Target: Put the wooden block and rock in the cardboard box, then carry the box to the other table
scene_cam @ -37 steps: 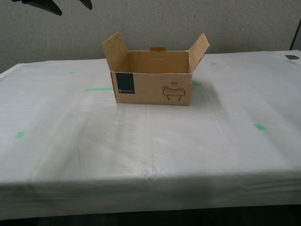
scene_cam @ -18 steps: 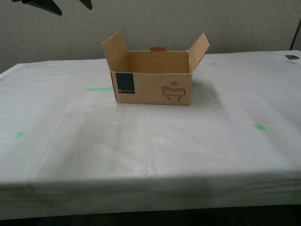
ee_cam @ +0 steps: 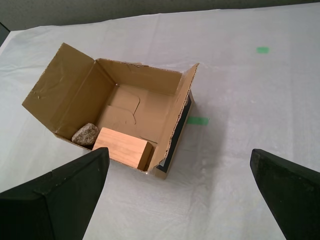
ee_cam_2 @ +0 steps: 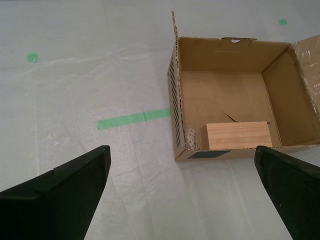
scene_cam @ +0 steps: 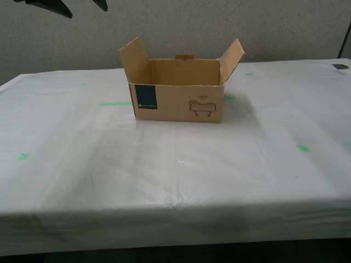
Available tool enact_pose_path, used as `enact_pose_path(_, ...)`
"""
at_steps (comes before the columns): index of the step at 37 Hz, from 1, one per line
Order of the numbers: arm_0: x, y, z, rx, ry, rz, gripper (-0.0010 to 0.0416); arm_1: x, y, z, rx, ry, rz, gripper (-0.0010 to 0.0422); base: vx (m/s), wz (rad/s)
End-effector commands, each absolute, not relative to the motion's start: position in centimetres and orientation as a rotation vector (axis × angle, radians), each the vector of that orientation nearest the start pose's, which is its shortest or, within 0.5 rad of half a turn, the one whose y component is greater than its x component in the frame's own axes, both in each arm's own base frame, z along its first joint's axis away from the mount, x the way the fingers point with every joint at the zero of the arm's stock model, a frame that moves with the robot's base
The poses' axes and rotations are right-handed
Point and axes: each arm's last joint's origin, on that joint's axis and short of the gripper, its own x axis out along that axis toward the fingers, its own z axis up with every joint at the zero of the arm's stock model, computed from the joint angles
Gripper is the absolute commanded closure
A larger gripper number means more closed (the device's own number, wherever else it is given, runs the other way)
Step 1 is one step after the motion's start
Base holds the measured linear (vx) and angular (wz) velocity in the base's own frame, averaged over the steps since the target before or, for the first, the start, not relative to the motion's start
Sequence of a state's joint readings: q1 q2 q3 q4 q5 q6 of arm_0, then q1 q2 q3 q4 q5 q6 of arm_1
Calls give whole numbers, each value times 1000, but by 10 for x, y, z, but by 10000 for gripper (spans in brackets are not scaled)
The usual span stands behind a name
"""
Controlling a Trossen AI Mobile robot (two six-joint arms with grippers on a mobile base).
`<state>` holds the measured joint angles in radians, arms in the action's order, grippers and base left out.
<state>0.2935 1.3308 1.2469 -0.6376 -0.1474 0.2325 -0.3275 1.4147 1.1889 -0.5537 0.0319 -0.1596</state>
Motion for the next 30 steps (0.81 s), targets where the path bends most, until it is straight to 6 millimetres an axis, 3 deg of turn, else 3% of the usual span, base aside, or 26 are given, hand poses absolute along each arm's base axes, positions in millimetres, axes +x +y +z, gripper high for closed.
enact_pose_path(1, 266, 85, 336, 168, 768, 330, 12, 284, -97, 300, -33, 797, -282, 18, 0, 0)
enact_pose_path(30, 266, 85, 336, 168, 768, 330, 12, 284, -98, 300, -33, 797, -283, 18, 0, 0)
